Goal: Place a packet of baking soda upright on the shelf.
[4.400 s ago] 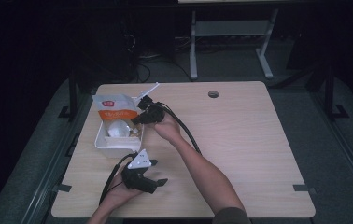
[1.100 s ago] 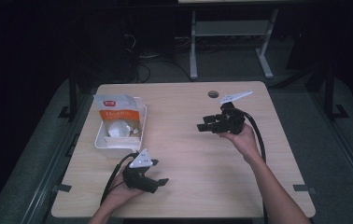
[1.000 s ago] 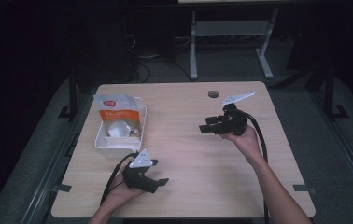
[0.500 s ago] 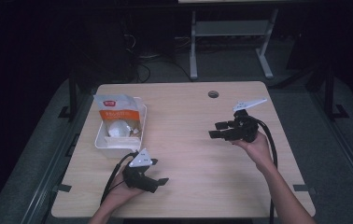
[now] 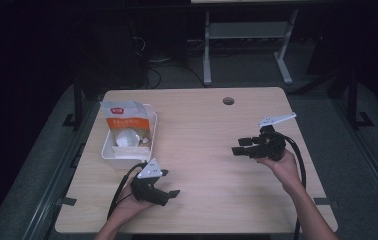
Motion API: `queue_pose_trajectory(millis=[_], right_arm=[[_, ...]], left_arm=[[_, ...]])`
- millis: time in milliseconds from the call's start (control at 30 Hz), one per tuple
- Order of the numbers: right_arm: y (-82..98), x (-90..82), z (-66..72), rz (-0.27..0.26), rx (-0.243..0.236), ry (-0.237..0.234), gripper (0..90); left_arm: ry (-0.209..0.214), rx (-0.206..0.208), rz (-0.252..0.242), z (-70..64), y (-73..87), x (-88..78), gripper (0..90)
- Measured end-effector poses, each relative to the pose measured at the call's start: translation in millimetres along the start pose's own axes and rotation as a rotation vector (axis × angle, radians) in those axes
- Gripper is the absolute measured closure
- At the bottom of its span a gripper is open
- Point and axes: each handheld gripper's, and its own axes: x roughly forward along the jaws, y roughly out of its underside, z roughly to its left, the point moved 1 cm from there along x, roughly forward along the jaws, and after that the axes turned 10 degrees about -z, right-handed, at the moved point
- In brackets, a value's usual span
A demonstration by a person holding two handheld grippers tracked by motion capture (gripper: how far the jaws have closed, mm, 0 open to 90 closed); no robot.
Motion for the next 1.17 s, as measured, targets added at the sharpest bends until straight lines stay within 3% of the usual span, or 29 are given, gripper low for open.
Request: queue_pose_trajectory(millis=[567,933,1167], right_arm=[[25.4,-20.4,2.6,-0.004,0.023,0.013,38.6],[57.4,-29.6,6.2,-0.001,0.049,0.017,36.7],[79.3,-37.1,16.8,0.02,0.03,0.042,32.7]], left_arm=[[-0.001,0.002,-0.002,0.5,0.0,-0.6,17.0],[0.0,-0.003,0.001,0.8,0.2,-0.6,17.1],[-0.001,-0.003,-0.009,-0.1,-0.7,-2.1,17.1]])
